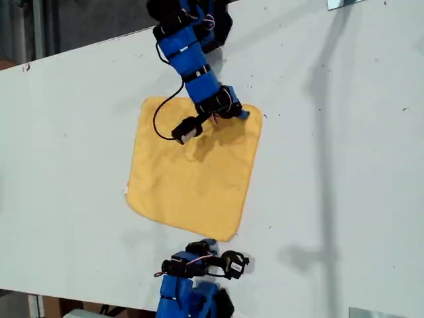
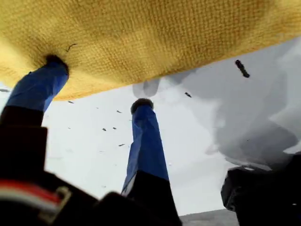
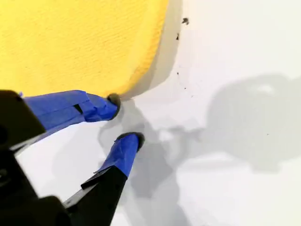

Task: Grasp corners of a square towel and fold twice.

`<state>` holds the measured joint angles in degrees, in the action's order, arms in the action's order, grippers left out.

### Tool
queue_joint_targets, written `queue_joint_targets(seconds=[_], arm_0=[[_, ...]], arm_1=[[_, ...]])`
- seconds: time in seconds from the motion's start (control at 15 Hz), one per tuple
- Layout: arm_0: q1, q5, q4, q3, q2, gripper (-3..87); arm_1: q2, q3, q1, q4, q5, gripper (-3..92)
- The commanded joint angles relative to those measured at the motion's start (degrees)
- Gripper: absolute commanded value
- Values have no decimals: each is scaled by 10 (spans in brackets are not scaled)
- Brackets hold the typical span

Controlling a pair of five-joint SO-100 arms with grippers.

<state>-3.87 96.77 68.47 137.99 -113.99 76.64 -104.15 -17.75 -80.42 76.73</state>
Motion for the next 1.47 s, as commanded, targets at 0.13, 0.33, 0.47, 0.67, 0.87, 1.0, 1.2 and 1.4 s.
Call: queue_joint_targets(seconds=[0.13, 0.33, 0.47, 0.67, 0.87, 1.0, 1.2, 1.4], arm_0=[[29, 24, 1, -1, -48, 134], [30, 18, -5, 17, -76, 134], [26, 10, -25, 33, -88, 134], [24, 0, -33, 39, -90, 132], [23, -4, -44, 41, -90, 127], [22, -7, -48, 44, -90, 126], [19, -14, -61, 48, -90, 126], [20, -21, -76, 50, -89, 126]], arm_1=[[-137, 201, -24, -58, -5, 319], [-83, 241, -12, -143, -5, 319], [-34, 236, -2, -178, -6, 318], [-6, 236, -1, -200, -1, 314], [-2, 236, -6, -202, 4, 312], [16, 245, -16, -244, 24, 308], [63, 205, -32, -186, 27, 308], [-53, 305, -44, -236, 36, 309]])
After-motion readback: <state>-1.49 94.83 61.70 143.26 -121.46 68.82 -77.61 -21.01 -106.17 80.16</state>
